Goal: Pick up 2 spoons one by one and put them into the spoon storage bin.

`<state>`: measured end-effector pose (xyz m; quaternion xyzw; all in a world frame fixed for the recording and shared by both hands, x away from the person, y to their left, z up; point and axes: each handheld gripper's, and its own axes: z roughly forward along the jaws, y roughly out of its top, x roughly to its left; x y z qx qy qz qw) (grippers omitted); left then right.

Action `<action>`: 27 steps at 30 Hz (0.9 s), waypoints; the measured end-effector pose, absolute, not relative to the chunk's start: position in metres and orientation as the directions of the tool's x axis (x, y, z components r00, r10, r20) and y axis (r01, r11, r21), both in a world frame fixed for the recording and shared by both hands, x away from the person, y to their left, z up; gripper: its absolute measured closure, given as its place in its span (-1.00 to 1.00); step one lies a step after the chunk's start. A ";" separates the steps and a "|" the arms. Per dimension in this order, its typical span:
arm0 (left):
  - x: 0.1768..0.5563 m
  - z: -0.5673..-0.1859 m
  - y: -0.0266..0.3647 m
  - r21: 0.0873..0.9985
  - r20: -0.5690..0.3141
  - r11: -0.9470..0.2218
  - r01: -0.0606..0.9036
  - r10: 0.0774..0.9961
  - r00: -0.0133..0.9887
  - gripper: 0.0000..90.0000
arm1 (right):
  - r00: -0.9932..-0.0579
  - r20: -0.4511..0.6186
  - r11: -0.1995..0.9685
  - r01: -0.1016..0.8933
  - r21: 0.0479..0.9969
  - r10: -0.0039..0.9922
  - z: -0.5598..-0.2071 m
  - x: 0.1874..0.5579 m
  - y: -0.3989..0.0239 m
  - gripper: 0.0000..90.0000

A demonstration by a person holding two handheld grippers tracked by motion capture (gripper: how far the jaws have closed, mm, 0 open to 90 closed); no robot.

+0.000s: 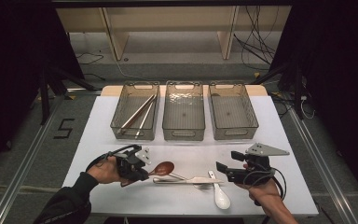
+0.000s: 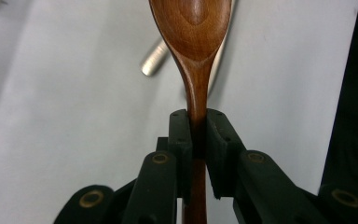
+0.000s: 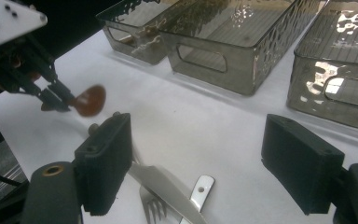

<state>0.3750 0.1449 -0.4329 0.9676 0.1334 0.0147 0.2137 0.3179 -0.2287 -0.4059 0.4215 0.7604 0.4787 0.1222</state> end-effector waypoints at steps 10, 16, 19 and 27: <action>0.388 -0.415 0.155 0.521 -0.005 -0.764 0.381 0.443 0.896 0.80 | -0.613 0.218 0.186 0.525 0.830 0.759 -0.407 0.318 -0.229 -0.43; 0.395 -0.408 0.162 0.567 -0.018 -0.708 0.421 0.500 0.866 0.80 | -0.614 0.217 0.187 0.525 0.831 0.759 -0.407 0.318 -0.228 -0.43; 0.398 -0.404 0.165 0.591 -0.020 -0.678 0.437 0.529 0.848 0.80 | -0.613 0.217 0.186 0.525 0.830 0.760 -0.407 0.318 -0.229 -0.43; 0.403 -0.394 0.162 0.649 -0.037 -0.602 0.465 0.585 0.810 0.80 | -0.612 0.218 0.185 0.526 0.830 0.760 -0.407 0.318 -0.228 -0.43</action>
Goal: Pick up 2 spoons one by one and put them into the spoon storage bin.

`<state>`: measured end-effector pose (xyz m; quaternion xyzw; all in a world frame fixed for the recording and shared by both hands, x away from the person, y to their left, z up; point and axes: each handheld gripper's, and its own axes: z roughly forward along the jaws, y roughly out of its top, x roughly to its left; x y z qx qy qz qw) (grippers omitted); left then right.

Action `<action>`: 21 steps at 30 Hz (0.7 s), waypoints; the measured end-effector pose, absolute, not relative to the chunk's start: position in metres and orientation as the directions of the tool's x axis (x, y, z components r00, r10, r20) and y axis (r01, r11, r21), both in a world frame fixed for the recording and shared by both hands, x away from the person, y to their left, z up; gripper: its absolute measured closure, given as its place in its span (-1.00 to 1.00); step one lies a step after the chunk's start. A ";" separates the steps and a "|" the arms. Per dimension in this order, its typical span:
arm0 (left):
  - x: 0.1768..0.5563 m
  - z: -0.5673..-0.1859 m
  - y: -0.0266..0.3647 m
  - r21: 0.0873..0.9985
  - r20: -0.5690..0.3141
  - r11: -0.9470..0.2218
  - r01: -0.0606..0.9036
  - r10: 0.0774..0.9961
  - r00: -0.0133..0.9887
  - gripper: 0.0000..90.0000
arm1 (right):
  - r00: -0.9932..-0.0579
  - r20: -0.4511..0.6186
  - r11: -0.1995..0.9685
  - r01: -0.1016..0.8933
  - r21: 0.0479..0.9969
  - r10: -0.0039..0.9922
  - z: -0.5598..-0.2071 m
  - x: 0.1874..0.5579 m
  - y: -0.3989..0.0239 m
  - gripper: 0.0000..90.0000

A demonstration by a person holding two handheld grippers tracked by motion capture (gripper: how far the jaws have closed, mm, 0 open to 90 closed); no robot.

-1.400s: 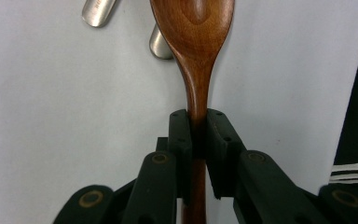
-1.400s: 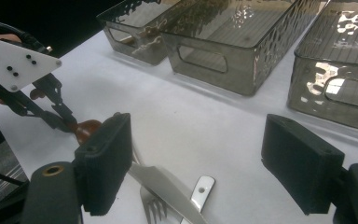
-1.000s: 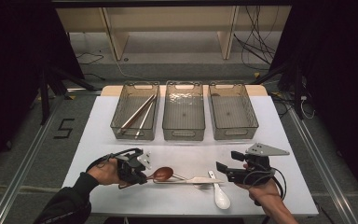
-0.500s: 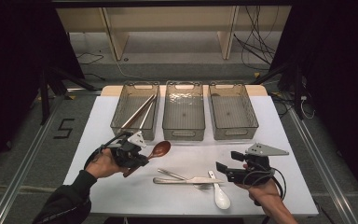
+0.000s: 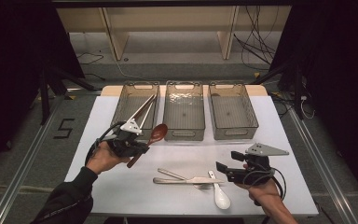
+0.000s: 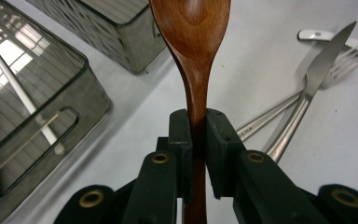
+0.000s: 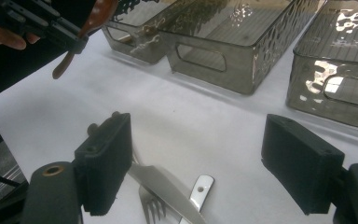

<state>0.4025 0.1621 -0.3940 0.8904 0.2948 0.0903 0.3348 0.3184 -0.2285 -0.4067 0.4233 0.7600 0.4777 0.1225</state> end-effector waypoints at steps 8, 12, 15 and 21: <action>0.412 -0.391 0.162 0.681 -0.070 -0.540 0.494 0.623 0.779 0.80 | -0.612 0.218 0.185 0.526 0.830 0.760 -0.407 0.318 -0.229 -0.43; 0.417 -0.389 0.164 0.695 -0.087 -0.514 0.503 0.635 0.768 0.80 | -0.611 0.219 0.184 0.526 0.830 0.760 -0.407 0.318 -0.229 -0.43; 0.421 -0.388 0.163 0.703 -0.100 -0.495 0.510 0.642 0.761 0.80 | -0.611 0.219 0.184 0.527 0.830 0.761 -0.407 0.318 -0.229 -0.43; 0.430 -0.383 0.155 0.728 -0.106 -0.462 0.506 0.653 0.750 0.80 | -0.612 0.220 0.184 0.527 0.830 0.759 -0.407 0.318 -0.228 -0.43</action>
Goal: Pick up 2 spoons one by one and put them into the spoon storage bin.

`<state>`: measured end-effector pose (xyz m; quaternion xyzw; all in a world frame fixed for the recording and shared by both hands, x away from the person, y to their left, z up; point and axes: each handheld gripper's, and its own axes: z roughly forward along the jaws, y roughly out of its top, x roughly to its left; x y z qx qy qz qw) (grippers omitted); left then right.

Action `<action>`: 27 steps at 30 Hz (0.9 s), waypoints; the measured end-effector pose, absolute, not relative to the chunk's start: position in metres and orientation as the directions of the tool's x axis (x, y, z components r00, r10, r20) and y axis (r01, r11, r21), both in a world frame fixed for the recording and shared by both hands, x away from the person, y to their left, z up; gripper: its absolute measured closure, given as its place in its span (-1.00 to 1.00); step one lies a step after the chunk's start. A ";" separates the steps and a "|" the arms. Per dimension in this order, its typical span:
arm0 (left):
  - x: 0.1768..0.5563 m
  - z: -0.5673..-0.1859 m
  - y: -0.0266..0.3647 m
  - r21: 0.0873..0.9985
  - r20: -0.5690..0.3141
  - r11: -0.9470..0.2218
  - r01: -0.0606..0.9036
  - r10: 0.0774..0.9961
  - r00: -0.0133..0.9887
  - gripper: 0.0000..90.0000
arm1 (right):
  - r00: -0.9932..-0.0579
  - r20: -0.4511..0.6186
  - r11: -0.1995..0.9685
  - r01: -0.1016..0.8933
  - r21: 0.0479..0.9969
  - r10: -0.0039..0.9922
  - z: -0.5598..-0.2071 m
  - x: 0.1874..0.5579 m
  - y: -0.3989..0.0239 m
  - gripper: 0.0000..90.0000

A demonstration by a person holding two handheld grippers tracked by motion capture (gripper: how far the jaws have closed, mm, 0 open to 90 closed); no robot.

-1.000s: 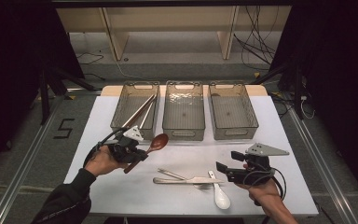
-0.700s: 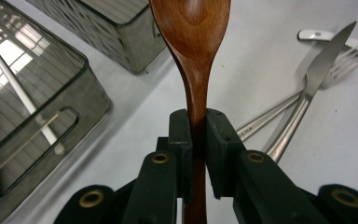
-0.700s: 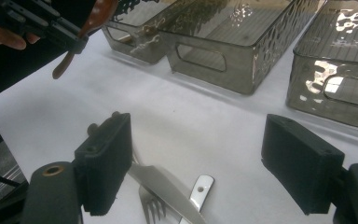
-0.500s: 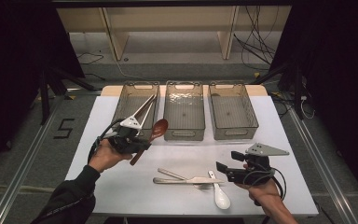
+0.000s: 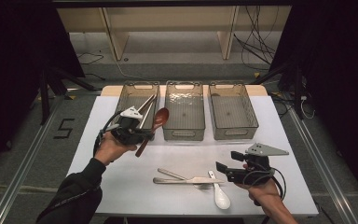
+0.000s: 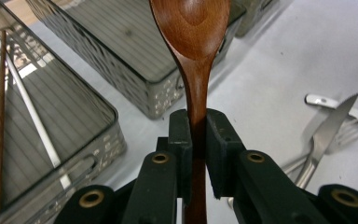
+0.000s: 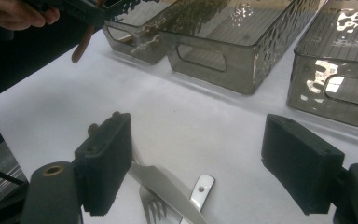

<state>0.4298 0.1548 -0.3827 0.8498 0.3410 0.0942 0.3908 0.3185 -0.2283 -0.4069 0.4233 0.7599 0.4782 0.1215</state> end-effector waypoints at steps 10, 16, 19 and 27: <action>0.455 -0.373 0.142 0.754 -0.108 -0.420 0.505 0.679 0.726 0.80 | -0.613 0.222 0.182 0.527 0.830 0.759 -0.407 0.319 -0.229 -0.43; 0.472 -0.371 0.132 0.761 -0.116 -0.397 0.513 0.694 0.711 0.80 | -0.613 0.224 0.180 0.526 0.831 0.758 -0.407 0.318 -0.230 -0.43; 0.478 -0.369 0.127 0.766 -0.130 -0.378 0.519 0.701 0.702 0.80 | -0.611 0.229 0.175 0.528 0.831 0.758 -0.407 0.318 -0.230 -0.43; 0.493 -0.364 0.119 0.778 -0.144 -0.347 0.523 0.712 0.687 0.80 | -0.613 0.229 0.176 0.528 0.831 0.757 -0.407 0.319 -0.230 -0.43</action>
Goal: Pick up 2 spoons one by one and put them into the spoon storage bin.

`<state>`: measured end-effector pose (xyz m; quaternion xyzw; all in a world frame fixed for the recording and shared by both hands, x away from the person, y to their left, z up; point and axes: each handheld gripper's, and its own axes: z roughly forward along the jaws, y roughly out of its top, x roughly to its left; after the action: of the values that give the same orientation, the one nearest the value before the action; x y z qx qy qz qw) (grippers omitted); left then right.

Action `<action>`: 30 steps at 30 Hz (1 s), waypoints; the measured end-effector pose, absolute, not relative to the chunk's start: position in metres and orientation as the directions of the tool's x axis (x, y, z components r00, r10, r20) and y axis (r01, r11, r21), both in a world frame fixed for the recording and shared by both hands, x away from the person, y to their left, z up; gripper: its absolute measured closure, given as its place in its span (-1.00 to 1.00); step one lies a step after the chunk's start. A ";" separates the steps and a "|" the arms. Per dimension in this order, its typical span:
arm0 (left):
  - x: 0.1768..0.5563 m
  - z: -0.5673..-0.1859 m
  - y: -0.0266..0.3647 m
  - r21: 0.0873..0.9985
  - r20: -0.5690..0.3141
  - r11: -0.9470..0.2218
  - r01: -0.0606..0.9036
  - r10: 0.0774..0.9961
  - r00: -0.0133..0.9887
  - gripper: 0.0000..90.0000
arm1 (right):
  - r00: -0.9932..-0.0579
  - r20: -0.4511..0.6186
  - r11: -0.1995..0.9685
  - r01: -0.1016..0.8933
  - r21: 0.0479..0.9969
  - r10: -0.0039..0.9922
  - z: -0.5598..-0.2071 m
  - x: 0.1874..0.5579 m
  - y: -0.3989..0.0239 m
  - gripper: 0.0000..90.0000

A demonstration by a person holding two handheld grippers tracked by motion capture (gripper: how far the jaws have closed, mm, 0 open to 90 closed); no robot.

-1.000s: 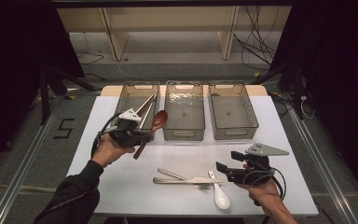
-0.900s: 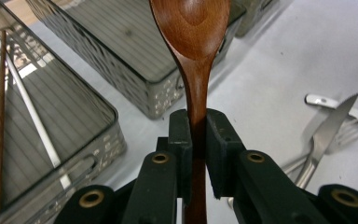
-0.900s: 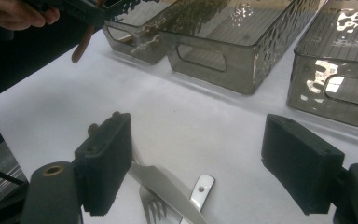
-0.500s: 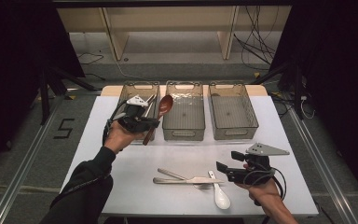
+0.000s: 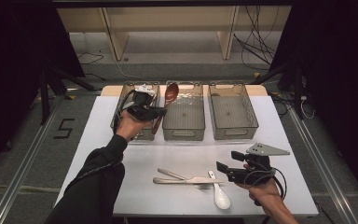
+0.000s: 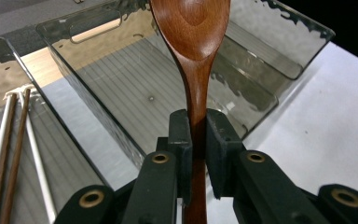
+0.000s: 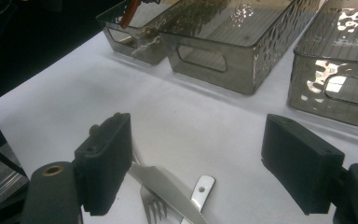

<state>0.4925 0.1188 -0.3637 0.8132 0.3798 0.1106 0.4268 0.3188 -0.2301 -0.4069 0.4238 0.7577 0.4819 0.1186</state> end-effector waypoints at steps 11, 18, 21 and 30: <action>0.514 -0.366 0.104 0.779 -0.156 -0.327 0.535 0.724 0.671 0.80 | -0.613 0.233 0.172 0.529 0.831 0.755 -0.406 0.318 -0.231 -0.43; 0.526 -0.371 0.092 0.781 -0.165 -0.312 0.542 0.733 0.660 0.80 | -0.616 0.233 0.174 0.527 0.832 0.753 -0.407 0.318 -0.231 -0.43; 0.530 -0.373 0.091 0.780 -0.169 -0.305 0.547 0.739 0.653 0.80 | -0.615 0.236 0.171 0.528 0.832 0.753 -0.407 0.318 -0.231 -0.43; 0.538 -0.379 0.086 0.777 -0.176 -0.293 0.557 0.748 0.640 0.80 | -0.617 0.237 0.170 0.527 0.833 0.751 -0.407 0.318 -0.231 -0.43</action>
<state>0.5377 0.0860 -0.3791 0.7964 0.4098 0.1108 0.4306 0.3183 -0.2312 -0.4066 0.4222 0.7562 0.4865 0.1151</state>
